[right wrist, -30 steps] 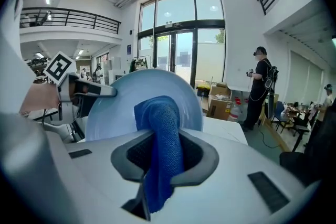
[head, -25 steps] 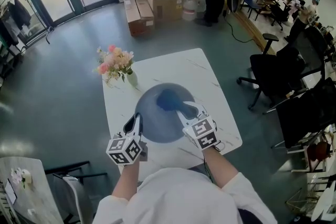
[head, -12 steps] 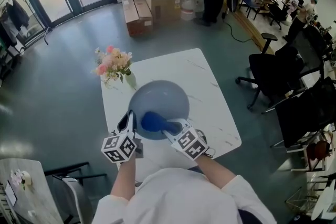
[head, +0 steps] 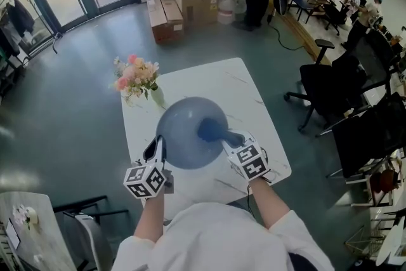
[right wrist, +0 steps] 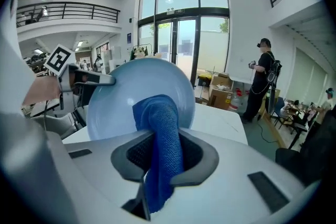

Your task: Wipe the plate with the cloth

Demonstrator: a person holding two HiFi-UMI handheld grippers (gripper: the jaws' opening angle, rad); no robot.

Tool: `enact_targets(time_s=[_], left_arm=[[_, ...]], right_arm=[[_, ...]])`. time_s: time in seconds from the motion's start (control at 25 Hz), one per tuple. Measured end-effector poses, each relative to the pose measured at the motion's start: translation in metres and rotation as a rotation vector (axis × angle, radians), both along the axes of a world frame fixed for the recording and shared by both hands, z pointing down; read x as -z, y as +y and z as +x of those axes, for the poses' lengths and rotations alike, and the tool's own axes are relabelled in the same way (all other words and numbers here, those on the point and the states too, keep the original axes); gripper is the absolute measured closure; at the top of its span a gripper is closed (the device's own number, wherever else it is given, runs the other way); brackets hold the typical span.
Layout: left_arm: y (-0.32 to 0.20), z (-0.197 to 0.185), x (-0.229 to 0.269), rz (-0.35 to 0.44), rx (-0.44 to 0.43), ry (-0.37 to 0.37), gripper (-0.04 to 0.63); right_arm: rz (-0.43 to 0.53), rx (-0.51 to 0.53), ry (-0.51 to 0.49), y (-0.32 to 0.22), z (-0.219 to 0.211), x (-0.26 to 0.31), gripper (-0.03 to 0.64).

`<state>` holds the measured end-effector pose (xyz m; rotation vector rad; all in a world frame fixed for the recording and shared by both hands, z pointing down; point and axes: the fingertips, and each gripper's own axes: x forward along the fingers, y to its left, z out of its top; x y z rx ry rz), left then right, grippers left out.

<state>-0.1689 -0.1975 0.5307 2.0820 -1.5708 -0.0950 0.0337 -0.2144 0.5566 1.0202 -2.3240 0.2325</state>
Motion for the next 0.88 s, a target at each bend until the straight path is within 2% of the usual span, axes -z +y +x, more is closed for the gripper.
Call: enact_targets(time_s=[0.16,0.28,0.48,0.68,0.88], left_arm=[[0.004,0.017,-0.003,-0.004,-0.055,-0.028,0.551],[0.006,0.031,-0.006,-0.011,-0.096,-0.051,0.551],[0.006,0.038,-0.012,-0.025,-0.112,-0.059,0.552],[-0.001,0.036,-0.013,-0.026,-0.098,-0.065,0.552],[-0.010,0.019,-0.009,-0.017,-0.047,-0.056,0.551]], right_arm=[[0.056,-0.056,-0.008,-0.022,0.009,0.018,0.523],[0.095,-0.040,-0.020,-0.030,0.001,0.032,0.523],[0.097,0.066,-0.066,-0.020,-0.045,0.039,0.523],[0.033,0.211,-0.088,0.011,-0.088,0.025,0.523],[-0.039,0.311,-0.080,0.044,-0.109,0.004,0.524]])
